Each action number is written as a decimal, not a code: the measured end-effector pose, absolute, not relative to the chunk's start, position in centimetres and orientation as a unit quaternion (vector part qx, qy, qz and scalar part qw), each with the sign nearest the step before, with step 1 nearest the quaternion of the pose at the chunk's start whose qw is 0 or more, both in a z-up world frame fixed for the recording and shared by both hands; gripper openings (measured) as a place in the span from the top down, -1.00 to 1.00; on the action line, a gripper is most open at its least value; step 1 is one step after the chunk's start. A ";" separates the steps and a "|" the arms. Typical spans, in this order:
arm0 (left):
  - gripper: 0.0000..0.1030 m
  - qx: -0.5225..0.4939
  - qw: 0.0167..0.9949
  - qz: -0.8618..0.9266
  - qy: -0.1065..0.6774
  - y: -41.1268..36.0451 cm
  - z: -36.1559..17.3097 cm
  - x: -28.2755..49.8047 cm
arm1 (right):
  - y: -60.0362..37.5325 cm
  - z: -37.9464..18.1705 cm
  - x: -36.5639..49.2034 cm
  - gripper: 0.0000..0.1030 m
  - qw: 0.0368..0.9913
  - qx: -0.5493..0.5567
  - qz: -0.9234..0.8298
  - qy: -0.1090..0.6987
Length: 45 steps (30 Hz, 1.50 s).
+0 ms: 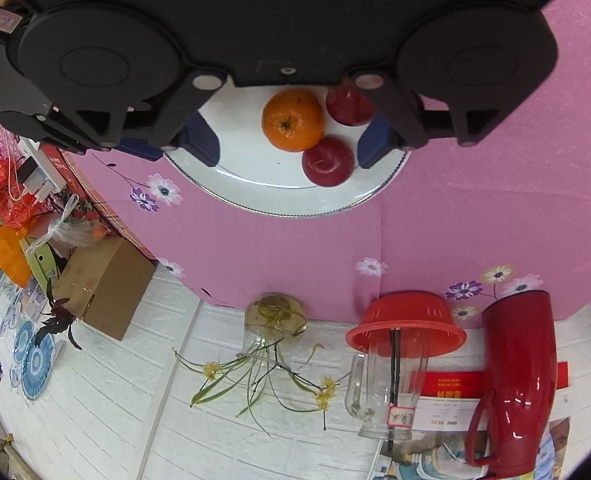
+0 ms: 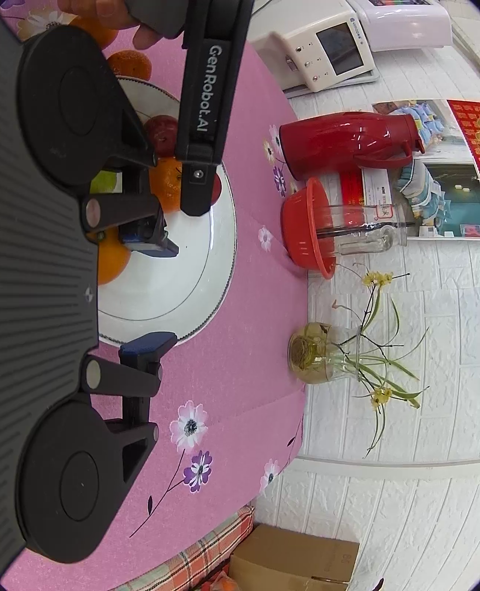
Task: Organize fruits
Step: 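Open the left gripper to drop the mandarin while the right releases the red apple, then withdraw both open tools from the plate back toward the fruit pile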
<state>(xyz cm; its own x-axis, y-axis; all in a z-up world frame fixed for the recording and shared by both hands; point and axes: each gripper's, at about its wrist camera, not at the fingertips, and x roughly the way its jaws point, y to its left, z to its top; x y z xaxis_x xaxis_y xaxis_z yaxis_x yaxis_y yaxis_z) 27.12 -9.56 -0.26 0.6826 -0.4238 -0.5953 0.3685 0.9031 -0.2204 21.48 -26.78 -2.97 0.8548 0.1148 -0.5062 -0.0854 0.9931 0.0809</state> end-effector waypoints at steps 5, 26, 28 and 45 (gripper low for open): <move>-1.00 -0.044 0.927 -0.212 0.306 -9.0 1.4 25.8 | -26.6 -2.7 20.9 -0.96 0.964 0.027 0.055 0.259; -1.00 -0.027 0.942 -0.198 0.270 -2.1 5.9 14.9 | -24.3 1.6 10.7 -1.00 0.972 0.024 0.113 0.204; -1.00 -0.032 0.943 -0.191 0.272 -1.1 5.6 14.1 | -23.8 1.3 9.5 -1.00 0.970 0.023 0.124 0.207; -1.00 -0.073 0.925 -0.163 0.334 3.6 0.6 13.1 | -20.2 -2.9 5.8 -1.00 0.946 0.010 0.172 0.274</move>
